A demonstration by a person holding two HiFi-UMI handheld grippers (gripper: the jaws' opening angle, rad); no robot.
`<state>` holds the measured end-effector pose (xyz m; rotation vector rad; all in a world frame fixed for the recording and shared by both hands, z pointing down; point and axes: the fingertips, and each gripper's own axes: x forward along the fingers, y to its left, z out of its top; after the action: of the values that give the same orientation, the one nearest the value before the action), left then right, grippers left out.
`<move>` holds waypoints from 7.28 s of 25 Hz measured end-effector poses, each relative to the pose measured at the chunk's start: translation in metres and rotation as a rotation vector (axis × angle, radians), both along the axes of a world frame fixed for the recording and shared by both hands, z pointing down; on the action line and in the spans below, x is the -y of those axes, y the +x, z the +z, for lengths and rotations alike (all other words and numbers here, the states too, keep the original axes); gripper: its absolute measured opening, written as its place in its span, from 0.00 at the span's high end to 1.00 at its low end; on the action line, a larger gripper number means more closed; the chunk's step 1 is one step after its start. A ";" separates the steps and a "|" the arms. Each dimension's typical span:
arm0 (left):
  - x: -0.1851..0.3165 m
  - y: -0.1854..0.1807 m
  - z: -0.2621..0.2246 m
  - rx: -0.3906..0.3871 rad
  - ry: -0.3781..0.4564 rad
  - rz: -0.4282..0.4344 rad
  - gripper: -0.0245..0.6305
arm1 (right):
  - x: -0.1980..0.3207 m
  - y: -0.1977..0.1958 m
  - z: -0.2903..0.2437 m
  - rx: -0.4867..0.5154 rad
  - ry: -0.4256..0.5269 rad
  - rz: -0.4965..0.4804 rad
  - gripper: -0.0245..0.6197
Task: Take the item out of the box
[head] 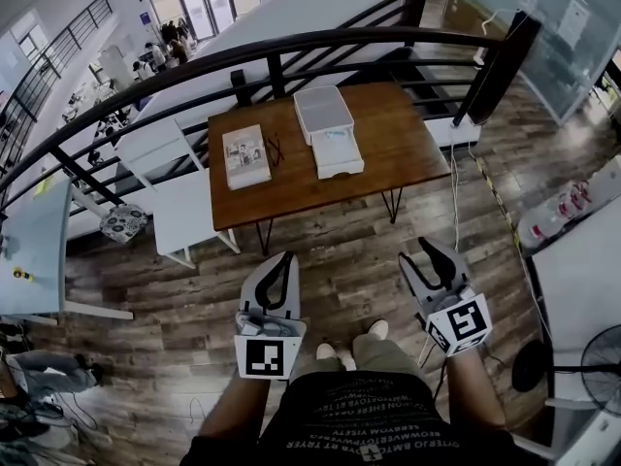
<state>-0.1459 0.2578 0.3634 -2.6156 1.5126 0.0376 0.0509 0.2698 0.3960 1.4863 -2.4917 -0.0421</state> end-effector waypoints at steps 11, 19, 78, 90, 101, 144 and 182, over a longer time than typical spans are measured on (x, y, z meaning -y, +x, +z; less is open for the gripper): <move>0.035 0.015 0.006 0.034 -0.007 -0.028 0.95 | 0.045 0.015 0.007 0.016 0.000 -0.029 0.70; 0.085 0.043 0.004 0.046 -0.007 -0.044 0.95 | 0.102 0.035 0.008 0.033 -0.003 -0.065 0.70; 0.246 0.177 -0.008 0.074 -0.017 -0.227 0.95 | 0.291 0.155 0.008 0.083 -0.018 -0.279 0.71; 0.259 0.169 -0.011 0.093 -0.010 -0.218 0.95 | 0.305 0.144 0.010 0.097 -0.026 -0.279 0.71; 0.302 0.141 -0.002 0.077 -0.027 -0.189 0.95 | 0.344 0.112 0.014 0.093 -0.038 -0.267 0.71; 0.512 0.006 0.008 0.042 -0.042 -0.059 0.95 | 0.543 -0.013 0.009 0.030 -0.043 -0.134 0.71; 0.568 0.021 0.034 0.076 -0.107 -0.080 0.95 | 0.604 0.018 0.205 -0.048 -0.393 -0.123 0.71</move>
<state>-0.1251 -0.3103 0.3973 -2.6006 1.6349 -0.1528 0.0687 -0.3345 0.6009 1.1574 -2.3732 0.3636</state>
